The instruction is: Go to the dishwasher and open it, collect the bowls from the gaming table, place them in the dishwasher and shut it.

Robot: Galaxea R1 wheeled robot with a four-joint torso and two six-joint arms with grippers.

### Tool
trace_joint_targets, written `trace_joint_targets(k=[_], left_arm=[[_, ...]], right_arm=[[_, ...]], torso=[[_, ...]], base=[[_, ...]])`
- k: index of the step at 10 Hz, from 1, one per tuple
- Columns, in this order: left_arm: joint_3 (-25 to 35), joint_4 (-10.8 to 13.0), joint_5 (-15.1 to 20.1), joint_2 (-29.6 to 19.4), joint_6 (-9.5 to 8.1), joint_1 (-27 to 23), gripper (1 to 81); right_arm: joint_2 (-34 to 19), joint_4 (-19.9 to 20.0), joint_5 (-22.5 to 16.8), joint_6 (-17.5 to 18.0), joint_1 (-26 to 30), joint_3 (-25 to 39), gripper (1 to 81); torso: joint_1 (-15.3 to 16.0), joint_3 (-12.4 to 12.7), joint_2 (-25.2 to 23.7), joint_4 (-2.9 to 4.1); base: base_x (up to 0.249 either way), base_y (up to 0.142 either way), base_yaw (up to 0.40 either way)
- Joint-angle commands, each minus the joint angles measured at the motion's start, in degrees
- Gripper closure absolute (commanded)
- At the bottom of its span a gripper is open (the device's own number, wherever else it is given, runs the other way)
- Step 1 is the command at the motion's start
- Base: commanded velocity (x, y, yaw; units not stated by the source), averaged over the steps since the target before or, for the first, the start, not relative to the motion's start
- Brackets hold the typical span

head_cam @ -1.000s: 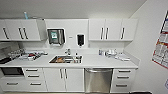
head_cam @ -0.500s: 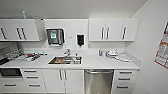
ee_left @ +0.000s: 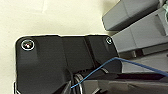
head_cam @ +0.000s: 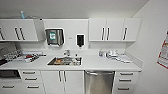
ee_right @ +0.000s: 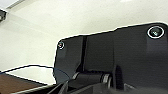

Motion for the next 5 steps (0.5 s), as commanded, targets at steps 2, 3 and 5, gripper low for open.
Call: trace_joint_targets(k=[2,3,5], left_arm=[[1.33,-0.08,2.47,-0.94,0.0,-3.14,1.0],[1.33,-0.08,2.47,-0.93,0.0,-3.14,1.0],[1.42,-0.08,2.47,-0.93,0.0,-3.06,1.0]], right_arm=[[-0.37,-0.59,-2.45,-0.15,3.55,0.73,1.0],[-0.37,-0.59,-2.45,-0.15,3.55,0.73,1.0],[-0.36,-0.59,-2.45,-0.15,3.64,0.64,1.0]], torso=[[0.03,0.0,0.0,0.0],[0.03,0.0,0.0,0.0],[0.03,0.02,0.0,0.0]], base=[[0.072,0.0,0.0],[0.064,0.067,0.0],[0.031,0.075,0.0]])
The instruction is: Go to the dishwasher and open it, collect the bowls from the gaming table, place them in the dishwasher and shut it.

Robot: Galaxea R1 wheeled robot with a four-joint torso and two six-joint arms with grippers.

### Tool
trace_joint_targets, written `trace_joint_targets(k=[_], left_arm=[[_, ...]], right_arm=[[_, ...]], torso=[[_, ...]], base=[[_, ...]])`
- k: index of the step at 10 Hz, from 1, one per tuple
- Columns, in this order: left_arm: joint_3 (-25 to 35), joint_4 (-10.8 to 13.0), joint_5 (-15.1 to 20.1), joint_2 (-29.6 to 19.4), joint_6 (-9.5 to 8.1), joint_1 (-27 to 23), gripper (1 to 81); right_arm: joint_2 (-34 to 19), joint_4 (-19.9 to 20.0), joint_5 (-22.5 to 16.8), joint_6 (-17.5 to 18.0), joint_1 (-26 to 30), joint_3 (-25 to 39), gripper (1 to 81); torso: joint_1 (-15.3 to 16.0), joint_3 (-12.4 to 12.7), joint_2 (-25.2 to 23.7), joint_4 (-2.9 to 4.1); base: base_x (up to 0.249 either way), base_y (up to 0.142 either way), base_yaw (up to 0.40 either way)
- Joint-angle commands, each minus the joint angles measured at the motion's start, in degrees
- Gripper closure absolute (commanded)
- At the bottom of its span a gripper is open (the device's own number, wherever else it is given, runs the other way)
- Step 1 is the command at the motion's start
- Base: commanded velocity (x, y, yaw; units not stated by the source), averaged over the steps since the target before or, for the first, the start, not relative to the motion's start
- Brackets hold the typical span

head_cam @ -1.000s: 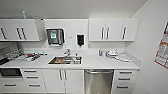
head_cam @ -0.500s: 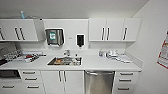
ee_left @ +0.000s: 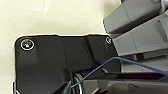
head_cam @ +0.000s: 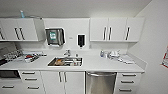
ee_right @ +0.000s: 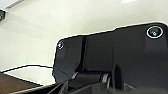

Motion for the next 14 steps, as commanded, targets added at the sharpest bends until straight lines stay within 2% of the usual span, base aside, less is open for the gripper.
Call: trace_joint_targets(k=[1,4,14], left_arm=[[1.39,-0.08,2.47,-1.11,0.0,-3.05,1.0],[1.39,-0.08,2.47,-1.11,0.0,-3.05,1.0],[1.74,-0.08,2.47,-1.11,0.0,-2.97,1.0]], right_arm=[[-0.17,-0.59,-2.45,-0.13,3.59,0.74,1.0],[-0.25,-0.59,-2.45,-0.13,3.41,0.66,1.0],[-0.26,-0.59,-2.45,-0.22,3.15,0.66,1.0]], torso=[[0.03,0.02,0.0,0.0],[0.03,0.0,0.05,0.0],[0.1,0.0,0.02,0.0]], base=[[0.0,0.076,0.0],[0.0,0.07,0.0],[0.078,0.0,0.0]])
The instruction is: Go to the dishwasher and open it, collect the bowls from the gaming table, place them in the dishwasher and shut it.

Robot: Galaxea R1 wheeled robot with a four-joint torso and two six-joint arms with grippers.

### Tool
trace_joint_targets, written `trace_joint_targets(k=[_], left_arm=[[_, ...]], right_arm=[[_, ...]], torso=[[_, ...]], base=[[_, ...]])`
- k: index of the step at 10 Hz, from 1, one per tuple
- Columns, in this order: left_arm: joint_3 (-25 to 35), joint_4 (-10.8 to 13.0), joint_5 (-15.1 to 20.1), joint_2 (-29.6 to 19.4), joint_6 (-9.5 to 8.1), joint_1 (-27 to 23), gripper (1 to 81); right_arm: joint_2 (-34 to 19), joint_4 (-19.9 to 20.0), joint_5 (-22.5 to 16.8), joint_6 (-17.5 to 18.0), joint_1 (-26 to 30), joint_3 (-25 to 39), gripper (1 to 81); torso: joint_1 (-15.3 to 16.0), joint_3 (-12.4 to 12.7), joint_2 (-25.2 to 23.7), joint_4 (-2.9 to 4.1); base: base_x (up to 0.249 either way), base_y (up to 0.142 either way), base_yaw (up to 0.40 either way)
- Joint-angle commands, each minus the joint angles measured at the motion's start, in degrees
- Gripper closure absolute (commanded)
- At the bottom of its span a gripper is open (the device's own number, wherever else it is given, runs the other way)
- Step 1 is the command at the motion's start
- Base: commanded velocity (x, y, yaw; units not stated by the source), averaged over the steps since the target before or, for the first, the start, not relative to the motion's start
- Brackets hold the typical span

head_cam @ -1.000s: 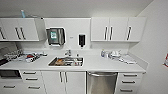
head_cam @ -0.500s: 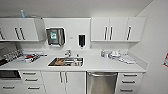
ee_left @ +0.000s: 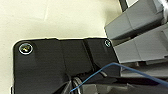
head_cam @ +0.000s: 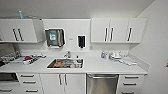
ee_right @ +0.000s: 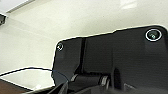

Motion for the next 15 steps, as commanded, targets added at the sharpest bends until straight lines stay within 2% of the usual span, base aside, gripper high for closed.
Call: trace_joint_targets(k=[1,15], left_arm=[[1.24,-0.06,2.6,-1.13,0.0,-2.72,1.0],[1.15,-0.14,2.6,-1.13,0.0,-2.64,1.0]], right_arm=[[-0.28,-0.57,-2.7,-0.19,3.2,0.9,1.0],[-0.28,-0.48,-2.71,-0.02,3.37,0.81,1.0]], torso=[[0.0,0.0,0.0,0.0],[-0.05,0.0,-0.05,0.0]], base=[[0.097,0.0,0.0],[0.113,0.0,0.0]])
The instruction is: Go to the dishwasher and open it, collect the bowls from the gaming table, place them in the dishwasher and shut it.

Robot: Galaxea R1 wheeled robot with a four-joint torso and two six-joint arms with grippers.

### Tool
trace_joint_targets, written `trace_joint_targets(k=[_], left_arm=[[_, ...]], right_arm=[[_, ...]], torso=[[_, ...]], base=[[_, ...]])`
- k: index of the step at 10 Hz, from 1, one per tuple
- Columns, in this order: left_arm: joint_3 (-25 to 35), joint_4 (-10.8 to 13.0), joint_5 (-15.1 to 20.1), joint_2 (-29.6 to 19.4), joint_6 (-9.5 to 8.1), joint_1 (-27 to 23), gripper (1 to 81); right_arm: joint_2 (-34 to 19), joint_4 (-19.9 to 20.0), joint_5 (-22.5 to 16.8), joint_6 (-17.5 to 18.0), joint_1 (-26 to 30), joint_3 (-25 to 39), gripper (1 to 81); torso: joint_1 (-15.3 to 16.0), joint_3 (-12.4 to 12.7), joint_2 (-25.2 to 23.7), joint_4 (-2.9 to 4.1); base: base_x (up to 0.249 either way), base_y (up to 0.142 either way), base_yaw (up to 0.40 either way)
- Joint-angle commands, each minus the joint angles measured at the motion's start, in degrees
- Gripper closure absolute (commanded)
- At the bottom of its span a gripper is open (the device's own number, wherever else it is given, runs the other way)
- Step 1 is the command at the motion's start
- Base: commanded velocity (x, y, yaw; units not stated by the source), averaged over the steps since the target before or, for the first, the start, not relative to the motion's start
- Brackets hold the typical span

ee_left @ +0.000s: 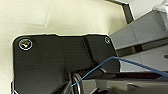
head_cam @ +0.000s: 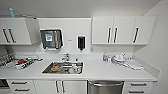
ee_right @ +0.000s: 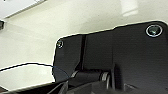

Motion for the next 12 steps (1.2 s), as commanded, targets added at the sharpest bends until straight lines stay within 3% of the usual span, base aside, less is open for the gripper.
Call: trace_joint_targets(k=[1,12], left_arm=[[0.96,-0.14,2.47,-0.91,0.0,-3.12,1.0],[-0.1,-0.15,2.11,-0.38,0.0,-2.42,1.0]], right_arm=[[-0.39,-0.48,-2.45,-0.11,3.83,0.86,1.0],[-0.57,-0.22,-2.36,0.33,3.3,0.51,1.0]], torso=[[0.01,0.0,0.0,0.0],[0.01,0.0,0.0,0.0]], base=[[0.116,0.0,0.0],[0.117,0.0,0.0]])
